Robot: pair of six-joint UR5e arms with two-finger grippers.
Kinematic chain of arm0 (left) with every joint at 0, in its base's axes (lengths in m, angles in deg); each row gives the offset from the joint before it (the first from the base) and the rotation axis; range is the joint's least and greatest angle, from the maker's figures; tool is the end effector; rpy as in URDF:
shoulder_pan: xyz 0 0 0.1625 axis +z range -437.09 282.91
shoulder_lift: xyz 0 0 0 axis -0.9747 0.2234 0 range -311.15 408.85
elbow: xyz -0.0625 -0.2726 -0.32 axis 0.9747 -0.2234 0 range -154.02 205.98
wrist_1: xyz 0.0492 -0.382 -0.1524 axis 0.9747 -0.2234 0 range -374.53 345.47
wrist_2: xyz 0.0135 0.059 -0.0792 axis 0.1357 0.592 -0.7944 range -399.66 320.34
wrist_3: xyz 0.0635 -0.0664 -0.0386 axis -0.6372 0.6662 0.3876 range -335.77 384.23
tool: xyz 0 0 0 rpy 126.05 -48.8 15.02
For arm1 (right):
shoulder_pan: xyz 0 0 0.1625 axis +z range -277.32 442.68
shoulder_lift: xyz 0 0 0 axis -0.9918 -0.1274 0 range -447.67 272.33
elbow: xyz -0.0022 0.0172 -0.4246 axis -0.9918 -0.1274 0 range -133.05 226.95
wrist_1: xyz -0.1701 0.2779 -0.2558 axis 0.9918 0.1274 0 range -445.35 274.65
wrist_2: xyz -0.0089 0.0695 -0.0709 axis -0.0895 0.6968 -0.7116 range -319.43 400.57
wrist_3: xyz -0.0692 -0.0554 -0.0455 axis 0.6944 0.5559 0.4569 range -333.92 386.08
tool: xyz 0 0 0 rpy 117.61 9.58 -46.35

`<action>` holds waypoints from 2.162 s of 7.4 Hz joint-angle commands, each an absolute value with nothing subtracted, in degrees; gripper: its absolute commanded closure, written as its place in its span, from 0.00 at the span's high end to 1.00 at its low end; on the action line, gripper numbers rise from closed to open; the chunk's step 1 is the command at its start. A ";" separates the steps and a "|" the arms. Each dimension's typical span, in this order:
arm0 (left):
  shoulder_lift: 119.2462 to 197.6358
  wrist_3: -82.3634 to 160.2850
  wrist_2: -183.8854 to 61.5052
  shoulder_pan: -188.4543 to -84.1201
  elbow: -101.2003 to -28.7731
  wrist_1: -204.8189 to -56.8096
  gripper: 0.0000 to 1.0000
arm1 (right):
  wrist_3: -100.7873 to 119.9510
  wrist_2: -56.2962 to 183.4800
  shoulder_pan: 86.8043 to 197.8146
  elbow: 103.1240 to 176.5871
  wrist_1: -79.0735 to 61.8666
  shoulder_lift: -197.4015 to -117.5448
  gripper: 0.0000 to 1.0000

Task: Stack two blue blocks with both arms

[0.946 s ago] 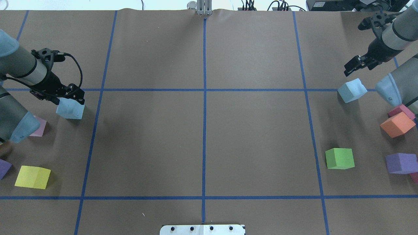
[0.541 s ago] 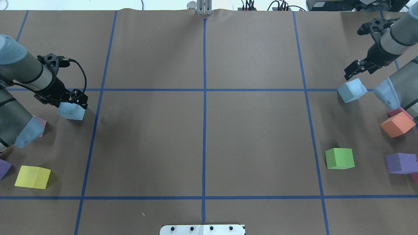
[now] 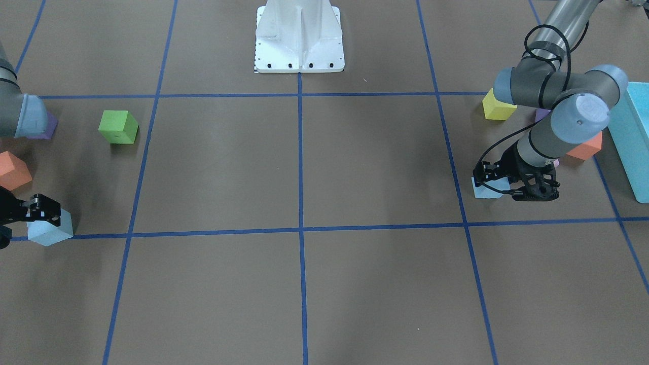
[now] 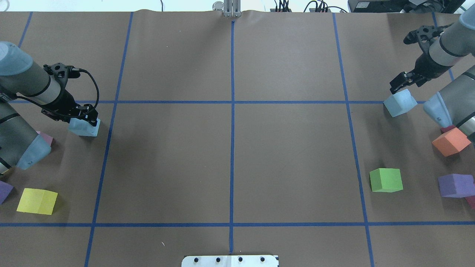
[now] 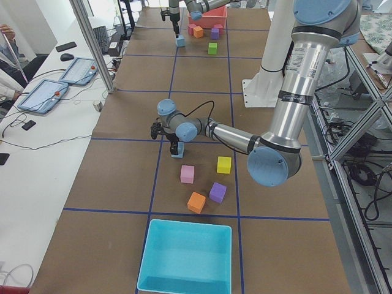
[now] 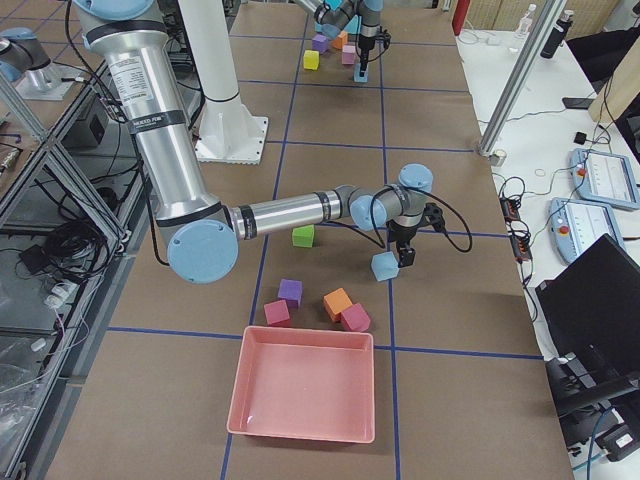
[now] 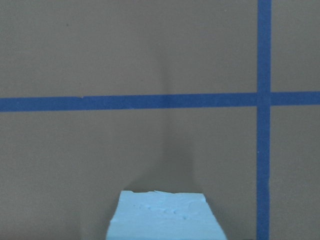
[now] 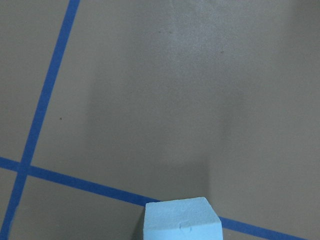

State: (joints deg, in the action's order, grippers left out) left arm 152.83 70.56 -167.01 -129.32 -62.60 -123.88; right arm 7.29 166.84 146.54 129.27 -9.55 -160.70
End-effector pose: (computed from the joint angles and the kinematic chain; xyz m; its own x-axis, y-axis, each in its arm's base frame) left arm 0.3173 -0.5283 0.5041 0.6743 0.0258 -0.7380 -0.0465 0.9989 -0.0076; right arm -0.2128 -0.6023 0.5397 0.7170 -0.2714 0.6420 0.1828 0.9621 0.2026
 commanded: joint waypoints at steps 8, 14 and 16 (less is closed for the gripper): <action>152.65 70.99 -167.36 -129.47 -63.40 -123.70 0.48 | 3.23 164.23 143.41 127.10 -19.43 -164.31 0.59; 154.13 71.08 -171.14 -134.66 -74.36 -110.98 0.42 | -9.26 164.24 138.61 129.65 -18.55 -157.48 0.53; 158.95 71.34 -170.79 -134.66 -74.30 -105.71 0.43 | -20.37 160.56 132.54 130.70 -13.06 -149.58 0.54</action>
